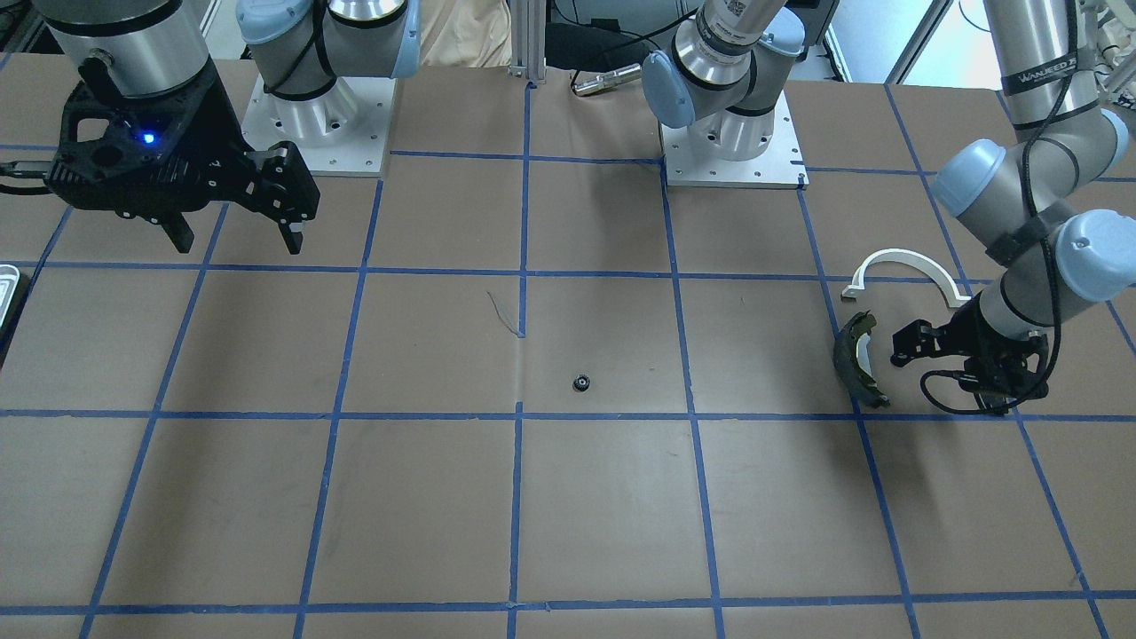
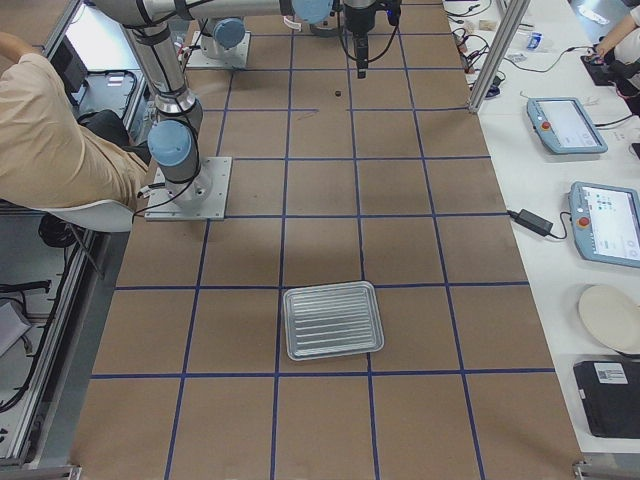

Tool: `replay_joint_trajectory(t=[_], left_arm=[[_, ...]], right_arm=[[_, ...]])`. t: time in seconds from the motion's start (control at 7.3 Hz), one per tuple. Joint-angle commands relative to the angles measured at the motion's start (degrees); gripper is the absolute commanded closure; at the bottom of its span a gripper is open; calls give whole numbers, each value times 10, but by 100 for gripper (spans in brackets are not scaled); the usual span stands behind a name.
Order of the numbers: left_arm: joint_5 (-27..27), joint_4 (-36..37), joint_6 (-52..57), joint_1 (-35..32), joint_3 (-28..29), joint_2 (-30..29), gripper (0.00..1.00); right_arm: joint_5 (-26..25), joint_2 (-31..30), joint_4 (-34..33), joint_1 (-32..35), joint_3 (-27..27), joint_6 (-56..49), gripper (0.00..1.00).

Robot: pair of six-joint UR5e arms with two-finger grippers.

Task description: Place bearing gear from tray to pile

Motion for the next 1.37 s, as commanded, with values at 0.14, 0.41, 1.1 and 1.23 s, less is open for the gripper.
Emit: replay_joint_trajectory(t=[0.14,0.41,1.1,1.23], left_arm=[[-48,-198,-183,-144,165,0,0],[-71,-196,-341,-265,165,-9,0],[-95,-27,-395,-410,88,-67,0],[-100,11,-395,-415,58,-74,0]], right_arm=[[0,-3,40,-1,-8,-4,0],[1,-2,45,-1,-16,-11,0],[3,-2,48,-1,-6,-34,0],[4,-2,48,0,-6,-34,0]])
